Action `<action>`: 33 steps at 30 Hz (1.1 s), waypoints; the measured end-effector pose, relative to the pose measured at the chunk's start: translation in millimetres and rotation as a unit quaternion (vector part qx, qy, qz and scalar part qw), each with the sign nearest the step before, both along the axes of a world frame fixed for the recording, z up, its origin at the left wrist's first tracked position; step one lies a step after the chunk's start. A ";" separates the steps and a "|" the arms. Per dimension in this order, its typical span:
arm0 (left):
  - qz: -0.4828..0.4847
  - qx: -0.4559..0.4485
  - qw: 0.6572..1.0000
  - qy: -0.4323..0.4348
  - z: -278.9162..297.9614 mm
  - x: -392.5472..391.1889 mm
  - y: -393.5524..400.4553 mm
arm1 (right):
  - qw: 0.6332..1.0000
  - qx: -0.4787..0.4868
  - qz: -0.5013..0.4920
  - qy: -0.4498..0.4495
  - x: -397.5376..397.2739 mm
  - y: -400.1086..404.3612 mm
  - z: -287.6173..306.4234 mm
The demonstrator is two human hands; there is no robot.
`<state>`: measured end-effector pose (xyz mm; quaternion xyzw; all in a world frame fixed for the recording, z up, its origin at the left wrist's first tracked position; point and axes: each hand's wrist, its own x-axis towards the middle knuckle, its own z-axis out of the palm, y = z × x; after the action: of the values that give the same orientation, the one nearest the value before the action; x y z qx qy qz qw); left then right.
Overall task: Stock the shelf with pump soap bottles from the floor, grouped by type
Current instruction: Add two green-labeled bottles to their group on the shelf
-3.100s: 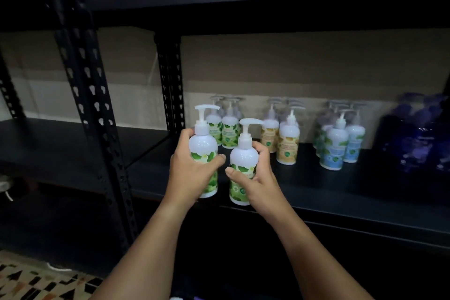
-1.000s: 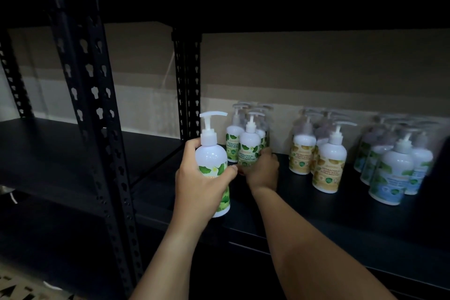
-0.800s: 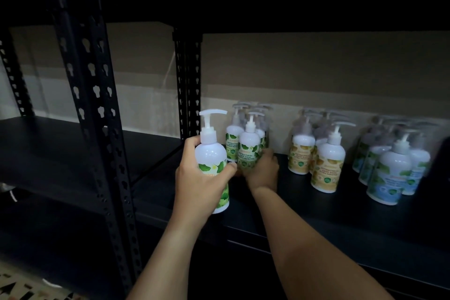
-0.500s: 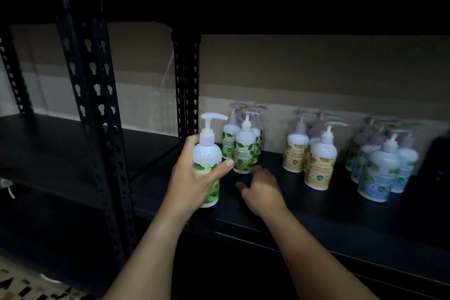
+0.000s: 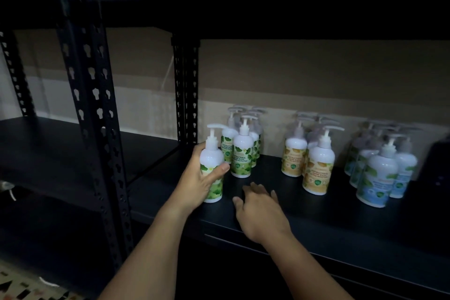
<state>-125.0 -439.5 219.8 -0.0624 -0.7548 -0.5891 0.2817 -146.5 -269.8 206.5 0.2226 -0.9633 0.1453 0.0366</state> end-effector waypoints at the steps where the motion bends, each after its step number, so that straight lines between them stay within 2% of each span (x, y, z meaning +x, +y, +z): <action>1: -0.002 -0.017 1.000 -0.007 -1.3 -9.8 -3.4 | 1.000 -0.002 0.000 0.001 -0.5 0.1 -0.8; 5: 0.021 -0.068 0.997 -0.041 -8.0 -45.1 -16.9 | 1.000 -0.004 -0.002 0.006 -3.8 -1.2 -3.8; 13: 0.061 -0.090 0.991 -0.078 -9.5 -86.1 -23.1 | 1.000 -0.011 -0.002 0.008 -4.9 -1.3 -4.8; 23: 0.021 -0.068 0.994 -0.077 -20.6 -110.6 -42.4 | 1.000 -0.009 0.000 0.007 -3.9 -0.3 -2.7; 33: 0.020 -0.049 0.997 -0.051 -23.6 -113.5 -39.2 | 1.000 -0.015 -0.003 0.013 -3.3 -0.4 -2.8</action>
<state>-238.5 -478.7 196.2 -0.0309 -0.7974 -0.5479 0.2511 -149.9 -270.2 203.7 0.2213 -0.9610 0.1572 0.0528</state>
